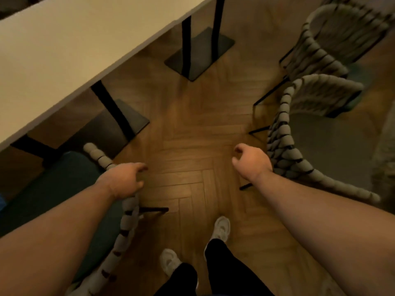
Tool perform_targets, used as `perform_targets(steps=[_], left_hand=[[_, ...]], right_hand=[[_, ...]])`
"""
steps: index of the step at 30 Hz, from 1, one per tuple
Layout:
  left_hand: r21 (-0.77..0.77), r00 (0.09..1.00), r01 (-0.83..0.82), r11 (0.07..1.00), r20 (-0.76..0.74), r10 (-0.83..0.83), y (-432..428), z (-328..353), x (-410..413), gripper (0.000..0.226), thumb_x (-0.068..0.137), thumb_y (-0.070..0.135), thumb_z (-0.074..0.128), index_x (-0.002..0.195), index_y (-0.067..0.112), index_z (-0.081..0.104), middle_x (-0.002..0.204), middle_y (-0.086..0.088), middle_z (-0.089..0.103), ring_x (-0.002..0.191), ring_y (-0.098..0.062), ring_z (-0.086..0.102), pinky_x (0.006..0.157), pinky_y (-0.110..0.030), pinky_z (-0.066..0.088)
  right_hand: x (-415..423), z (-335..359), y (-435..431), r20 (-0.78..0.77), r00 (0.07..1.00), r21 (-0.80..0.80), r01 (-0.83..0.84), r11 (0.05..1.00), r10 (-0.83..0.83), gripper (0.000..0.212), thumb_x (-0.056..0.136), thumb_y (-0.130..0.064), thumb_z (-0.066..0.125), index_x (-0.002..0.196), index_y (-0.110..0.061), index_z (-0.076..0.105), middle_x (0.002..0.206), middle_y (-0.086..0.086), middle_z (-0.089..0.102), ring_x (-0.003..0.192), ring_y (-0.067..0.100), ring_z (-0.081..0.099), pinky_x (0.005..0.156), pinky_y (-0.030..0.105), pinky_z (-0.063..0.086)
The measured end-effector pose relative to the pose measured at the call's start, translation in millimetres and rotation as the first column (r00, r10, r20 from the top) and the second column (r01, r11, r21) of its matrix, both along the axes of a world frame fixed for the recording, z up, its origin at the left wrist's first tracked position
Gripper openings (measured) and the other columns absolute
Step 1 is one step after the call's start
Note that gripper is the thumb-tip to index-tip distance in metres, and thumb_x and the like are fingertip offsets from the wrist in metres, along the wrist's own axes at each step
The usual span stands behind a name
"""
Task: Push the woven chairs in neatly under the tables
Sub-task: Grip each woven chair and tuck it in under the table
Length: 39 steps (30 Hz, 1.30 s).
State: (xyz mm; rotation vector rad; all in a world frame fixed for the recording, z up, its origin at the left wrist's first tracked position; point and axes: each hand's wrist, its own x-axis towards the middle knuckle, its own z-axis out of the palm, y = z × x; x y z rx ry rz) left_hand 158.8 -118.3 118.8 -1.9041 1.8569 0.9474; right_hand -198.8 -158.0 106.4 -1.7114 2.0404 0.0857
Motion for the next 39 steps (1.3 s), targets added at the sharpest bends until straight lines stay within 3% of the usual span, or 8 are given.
perform_targets(steps=[7, 14, 19, 26, 30, 33, 37, 39], left_hand=[[-0.112, 0.955, 0.296, 0.949, 0.042, -0.293, -96.4, 19.3, -144.9, 0.075, 0.097, 0.03, 0.071, 0.163, 0.03, 0.036, 0.165, 0.001, 0.043, 0.151, -0.02, 0.04, 0.122, -0.035, 0.033], [-0.193, 0.82, 0.572, 0.797, 0.091, -0.566, -176.7, 11.1, -256.1, 0.087, 0.093, 0.035, 0.072, 0.167, 0.029, 0.026, 0.172, 0.002, 0.031, 0.159, -0.022, 0.024, 0.129, -0.039, 0.026], [-0.188, 0.7, 0.713, 0.675, 0.133, -0.702, -244.8, -4.7, -320.0, 0.094, 0.092, 0.037, 0.074, 0.169, 0.03, 0.021, 0.175, 0.003, 0.023, 0.162, -0.023, 0.017, 0.13, -0.04, 0.022], [-0.161, 0.409, 0.91, 0.382, 0.204, -0.889, -328.0, -41.5, -417.4, 0.098, 0.092, 0.036, 0.074, 0.17, 0.028, 0.014, 0.177, -0.001, 0.015, 0.163, -0.026, 0.01, 0.132, -0.042, 0.014], [-0.166, 0.22, 0.969, 0.183, 0.249, -0.943, -348.7, -64.8, -470.3, 0.097, 0.092, 0.027, 0.072, 0.17, 0.027, 0.014, 0.178, -0.005, 0.011, 0.164, -0.03, 0.005, 0.133, -0.047, 0.011], [-0.153, 0.08, 0.988, 0.036, 0.292, -0.953, -358.2, -85.6, -511.8, 0.096, 0.093, 0.026, 0.072, 0.169, 0.028, 0.015, 0.178, -0.006, 0.01, 0.164, -0.032, 0.003, 0.132, -0.049, 0.01], [0.005, -0.082, 0.996, -0.087, 0.39, -0.917, -362.7, -109.9, -563.1, 0.123, 0.079, 0.063, 0.084, 0.17, 0.028, 0.009, 0.177, -0.006, 0.015, 0.164, -0.034, 0.001, 0.132, -0.055, 0.004], [0.11, -0.173, 0.984, -0.138, 0.438, -0.882, -362.8, -117.4, -574.6, 0.122, 0.076, 0.067, 0.083, 0.169, 0.03, 0.015, 0.175, -0.006, 0.022, 0.164, -0.034, 0.005, 0.131, -0.057, 0.001]], right_hand=[[-123.6, 10.2, -36.4, 0.013, 0.976, -0.032, 0.216, 0.976, -0.216, 0.046, 0.096, -0.041, 0.064, 0.14, -0.03, 0.064, 0.126, 0.005, 0.073, 0.118, 0.032, 0.067, 0.096, 0.043, 0.057], [-192.7, -7.1, -62.9, 0.061, 0.923, 0.004, 0.381, 0.925, -0.38, 0.049, 0.087, -0.049, 0.073, 0.131, -0.029, 0.064, 0.117, 0.002, 0.072, 0.107, 0.031, 0.068, 0.086, 0.043, 0.058], [-219.1, -22.6, -81.5, 0.081, 0.87, 0.064, 0.483, 0.873, -0.487, 0.065, 0.086, -0.054, 0.078, 0.143, -0.03, 0.058, 0.122, 0.003, 0.071, 0.114, 0.03, 0.067, 0.09, 0.044, 0.059], [-247.8, -61.4, -95.7, 0.067, 0.757, 0.193, 0.629, 0.753, -0.65, 0.093, 0.079, -0.068, 0.081, 0.156, -0.03, 0.047, 0.145, 0.004, 0.063, 0.132, 0.031, 0.059, 0.105, 0.048, 0.054], [-253.0, -93.2, -96.6, 0.037, 0.756, 0.305, 0.615, 0.728, -0.654, 0.109, 0.072, -0.081, 0.079, 0.16, -0.029, 0.041, 0.156, 0.002, 0.055, 0.14, 0.032, 0.054, 0.109, 0.05, 0.05], [-254.0, -114.4, -90.7, -0.006, 0.782, 0.333, 0.589, 0.736, -0.623, 0.1, 0.072, -0.082, 0.078, 0.151, -0.027, 0.049, 0.146, 0.003, 0.062, 0.132, 0.032, 0.059, 0.104, 0.049, 0.052], [-254.5, -133.7, -88.3, -0.073, 0.828, 0.293, 0.551, 0.782, -0.556, 0.062, 0.086, -0.07, 0.073, 0.135, -0.034, 0.061, 0.115, -0.002, 0.071, 0.11, 0.027, 0.067, 0.086, 0.043, 0.057], [-253.0, -136.5, -88.8, -0.072, 0.833, 0.263, 0.546, 0.795, -0.548, 0.042, 0.092, -0.058, 0.071, 0.127, -0.037, 0.066, 0.101, -0.005, 0.067, 0.097, 0.024, 0.065, 0.076, 0.039, 0.051]])
